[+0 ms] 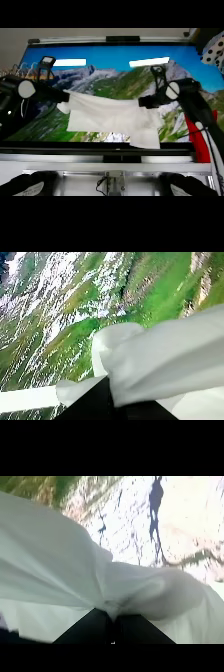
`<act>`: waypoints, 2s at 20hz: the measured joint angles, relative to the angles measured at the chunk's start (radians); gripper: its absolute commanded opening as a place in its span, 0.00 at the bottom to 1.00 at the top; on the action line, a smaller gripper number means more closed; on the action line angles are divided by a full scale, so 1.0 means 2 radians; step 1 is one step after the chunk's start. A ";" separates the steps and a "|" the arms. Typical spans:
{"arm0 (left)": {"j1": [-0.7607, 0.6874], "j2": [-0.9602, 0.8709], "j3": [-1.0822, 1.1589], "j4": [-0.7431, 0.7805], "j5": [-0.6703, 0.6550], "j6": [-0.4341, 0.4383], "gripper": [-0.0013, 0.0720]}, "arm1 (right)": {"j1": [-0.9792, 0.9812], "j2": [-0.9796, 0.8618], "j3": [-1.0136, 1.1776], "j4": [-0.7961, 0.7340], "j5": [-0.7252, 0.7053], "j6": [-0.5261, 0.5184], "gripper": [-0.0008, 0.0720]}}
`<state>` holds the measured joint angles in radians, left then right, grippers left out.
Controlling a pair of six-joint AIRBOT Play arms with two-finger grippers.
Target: Fold the shirts.
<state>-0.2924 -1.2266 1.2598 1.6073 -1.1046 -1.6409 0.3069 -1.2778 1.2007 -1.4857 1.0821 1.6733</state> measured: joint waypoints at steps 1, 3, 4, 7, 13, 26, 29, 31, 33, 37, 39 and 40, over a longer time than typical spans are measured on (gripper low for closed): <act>0.011 -0.030 0.012 -0.003 0.011 -0.007 0.06 | 0.000 -0.030 0.006 0.000 -0.040 0.005 0.10; 0.031 -0.083 0.034 -0.022 0.023 -0.017 0.29 | 0.000 -0.076 0.014 0.013 -0.102 0.019 0.33; 0.038 -0.105 0.041 -0.036 0.026 -0.020 0.63 | 0.000 -0.093 0.017 0.027 -0.128 0.025 0.76; 0.052 -0.150 0.058 -0.074 0.017 -0.024 0.94 | -0.001 -0.115 0.024 0.059 -0.163 0.027 0.87; 0.116 -0.160 0.093 -0.017 -0.156 0.020 0.92 | -0.052 -0.052 0.034 0.006 -0.044 -0.010 0.87; 0.202 -0.069 -0.225 -0.272 -0.031 0.084 0.74 | -0.213 0.044 -0.132 0.113 0.160 -0.115 0.87; 0.202 -0.069 -0.241 -0.303 -0.002 0.089 0.65 | -0.216 0.046 -0.138 0.121 0.162 -0.119 0.87; 0.199 -0.073 -0.245 -0.311 0.020 0.090 0.50 | -0.216 0.047 -0.140 0.125 0.163 -0.119 0.87; 0.193 -0.077 -0.248 -0.315 0.035 0.089 0.26 | -0.219 0.048 -0.143 0.123 0.162 -0.120 0.87; 0.187 -0.081 -0.249 -0.318 0.047 0.090 0.06 | -0.236 0.048 -0.174 0.117 0.146 -0.111 0.87; 0.187 -0.081 -0.249 -0.318 0.046 0.097 0.06 | -0.244 0.044 -0.195 0.117 0.130 -0.105 0.87; 0.187 -0.081 -0.248 -0.318 0.045 0.100 0.06 | -0.246 0.040 -0.204 0.118 0.121 -0.104 0.87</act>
<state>0.0811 -1.3895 0.7631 0.9714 -1.0149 -1.4403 -0.1844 -1.1980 0.7933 -1.2491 1.3235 1.4662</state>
